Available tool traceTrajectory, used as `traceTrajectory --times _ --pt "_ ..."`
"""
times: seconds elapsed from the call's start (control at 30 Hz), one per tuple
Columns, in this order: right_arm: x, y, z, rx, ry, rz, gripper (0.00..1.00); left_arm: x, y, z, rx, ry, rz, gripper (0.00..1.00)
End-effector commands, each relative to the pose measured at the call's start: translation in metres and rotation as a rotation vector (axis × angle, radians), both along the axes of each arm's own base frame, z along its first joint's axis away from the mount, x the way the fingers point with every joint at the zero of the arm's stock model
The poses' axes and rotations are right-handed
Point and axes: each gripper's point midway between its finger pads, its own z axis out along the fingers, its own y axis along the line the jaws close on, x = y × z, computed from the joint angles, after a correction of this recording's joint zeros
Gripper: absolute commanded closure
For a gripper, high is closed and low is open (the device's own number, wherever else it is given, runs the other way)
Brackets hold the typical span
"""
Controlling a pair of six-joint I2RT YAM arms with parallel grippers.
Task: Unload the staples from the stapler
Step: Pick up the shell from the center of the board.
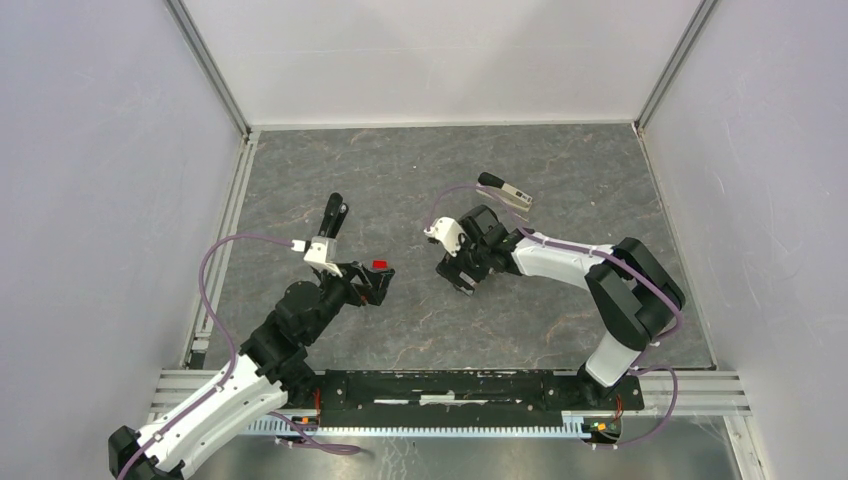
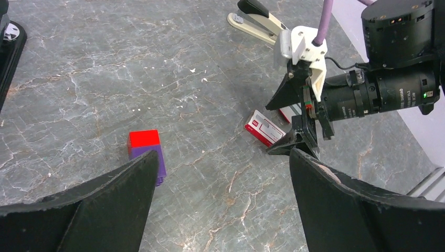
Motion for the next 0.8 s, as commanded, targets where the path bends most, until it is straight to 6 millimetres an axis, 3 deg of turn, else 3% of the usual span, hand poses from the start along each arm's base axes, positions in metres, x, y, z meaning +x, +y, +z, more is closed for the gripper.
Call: traceTrajectory --times 0.0,0.27,0.57,0.77 --pt "-0.0079 -0.0027 -0.0008 0.009 0.004 -0.008 0.14 0.0030 0.0029 0.0042 -0.048 0.000 0.037 0.00" --pt "-0.0107 -0.0048 -0.0052 0.003 0.011 -0.010 0.20 0.0020 0.0014 0.0064 -0.065 -0.001 0.031 0.00" --pt "-0.0132 -0.0044 -0.0037 0.012 0.015 0.000 0.37 0.0004 -0.0001 0.0093 -0.079 -0.004 0.020 0.00" --pt "-0.0116 -0.0060 0.0001 0.009 -0.016 0.020 0.58 0.0000 -0.0012 0.0110 -0.083 -0.005 0.014 0.00"
